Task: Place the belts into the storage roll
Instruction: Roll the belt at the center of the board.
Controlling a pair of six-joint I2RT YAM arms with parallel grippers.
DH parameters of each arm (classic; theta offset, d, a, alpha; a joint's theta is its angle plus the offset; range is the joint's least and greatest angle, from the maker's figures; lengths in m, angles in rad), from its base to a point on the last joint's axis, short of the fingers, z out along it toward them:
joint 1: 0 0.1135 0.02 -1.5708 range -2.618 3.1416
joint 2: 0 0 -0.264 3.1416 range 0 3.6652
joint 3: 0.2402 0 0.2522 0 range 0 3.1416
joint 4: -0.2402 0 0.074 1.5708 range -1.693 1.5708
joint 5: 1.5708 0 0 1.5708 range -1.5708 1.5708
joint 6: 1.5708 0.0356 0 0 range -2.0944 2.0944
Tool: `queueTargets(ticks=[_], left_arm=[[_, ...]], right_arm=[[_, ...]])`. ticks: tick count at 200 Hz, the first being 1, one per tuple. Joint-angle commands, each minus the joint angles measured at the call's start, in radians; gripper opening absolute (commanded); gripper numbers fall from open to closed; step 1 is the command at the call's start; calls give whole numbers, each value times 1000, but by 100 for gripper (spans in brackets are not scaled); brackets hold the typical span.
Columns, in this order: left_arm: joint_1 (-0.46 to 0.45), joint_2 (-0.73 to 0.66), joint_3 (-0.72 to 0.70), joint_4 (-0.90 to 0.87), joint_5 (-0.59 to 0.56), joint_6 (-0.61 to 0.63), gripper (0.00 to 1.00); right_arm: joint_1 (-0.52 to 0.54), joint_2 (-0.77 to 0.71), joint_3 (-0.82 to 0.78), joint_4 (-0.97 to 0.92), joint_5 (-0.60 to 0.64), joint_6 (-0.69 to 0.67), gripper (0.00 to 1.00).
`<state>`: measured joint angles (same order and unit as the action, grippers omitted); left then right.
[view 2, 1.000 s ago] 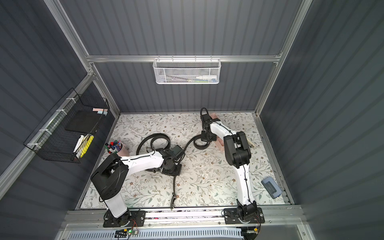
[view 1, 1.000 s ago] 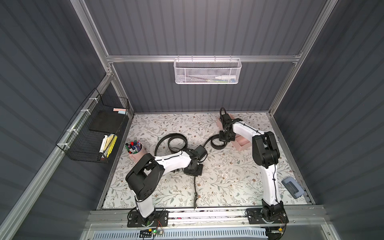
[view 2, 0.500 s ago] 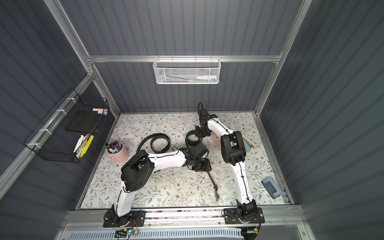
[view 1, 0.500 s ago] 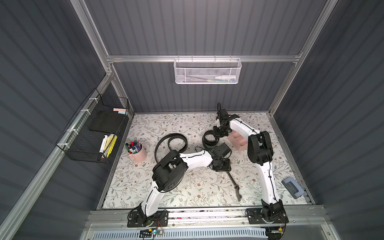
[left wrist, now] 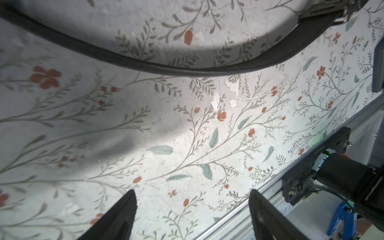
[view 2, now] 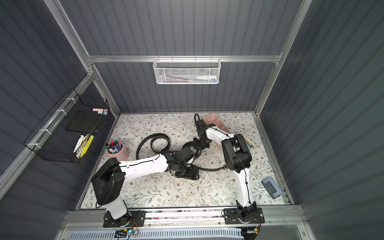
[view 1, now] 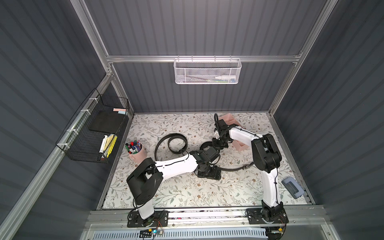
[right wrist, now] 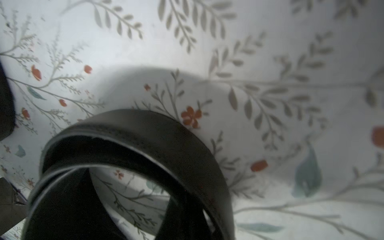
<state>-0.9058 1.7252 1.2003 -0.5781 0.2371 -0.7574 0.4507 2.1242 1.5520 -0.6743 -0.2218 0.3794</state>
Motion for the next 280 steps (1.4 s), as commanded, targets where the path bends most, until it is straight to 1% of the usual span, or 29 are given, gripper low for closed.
queueTargets(ticks=[1, 24, 32, 55, 80, 96, 114, 138, 157, 185, 220, 241, 263, 280], left_arm=[[98, -7, 23, -75, -67, 68, 86], [170, 43, 69, -88, -87, 139, 84], [185, 68, 117, -94, -82, 165, 84], [210, 141, 171, -92, -65, 203, 83], [234, 202, 195, -59, -44, 205, 80], [238, 232, 202, -57, -40, 210, 76], [244, 245, 197, -57, -35, 217, 72], [253, 253, 181, -47, -32, 222, 71], [261, 256, 170, -1, 3, 214, 70], [263, 259, 166, 62, 62, 189, 75], [263, 282, 173, 75, 75, 165, 76], [263, 303, 183, 52, 70, 162, 75], [263, 317, 180, 37, 61, 168, 69], [263, 328, 180, 21, 49, 173, 58]], right_arm=[[2, -50, -56, 22, 63, 78, 0], [2, -76, -85, 4, 95, 89, 0], [3, -84, -89, -8, 124, 95, 0], [2, -104, -103, -10, 175, 83, 0], [2, -88, -89, -21, 168, 70, 0], [-1, -76, -80, -28, 171, 65, 0], [-2, -69, -71, -30, 174, 55, 0], [-2, -59, -58, -36, 167, 48, 0], [-1, -55, -53, -39, 160, 47, 0], [-3, -50, -49, -40, 163, 42, 0], [-2, -46, -43, -45, 160, 33, 0], [-4, -47, -44, -47, 168, 30, 0], [-8, -47, -49, -46, 167, 30, 0], [-11, -44, -52, -47, 164, 33, 0]])
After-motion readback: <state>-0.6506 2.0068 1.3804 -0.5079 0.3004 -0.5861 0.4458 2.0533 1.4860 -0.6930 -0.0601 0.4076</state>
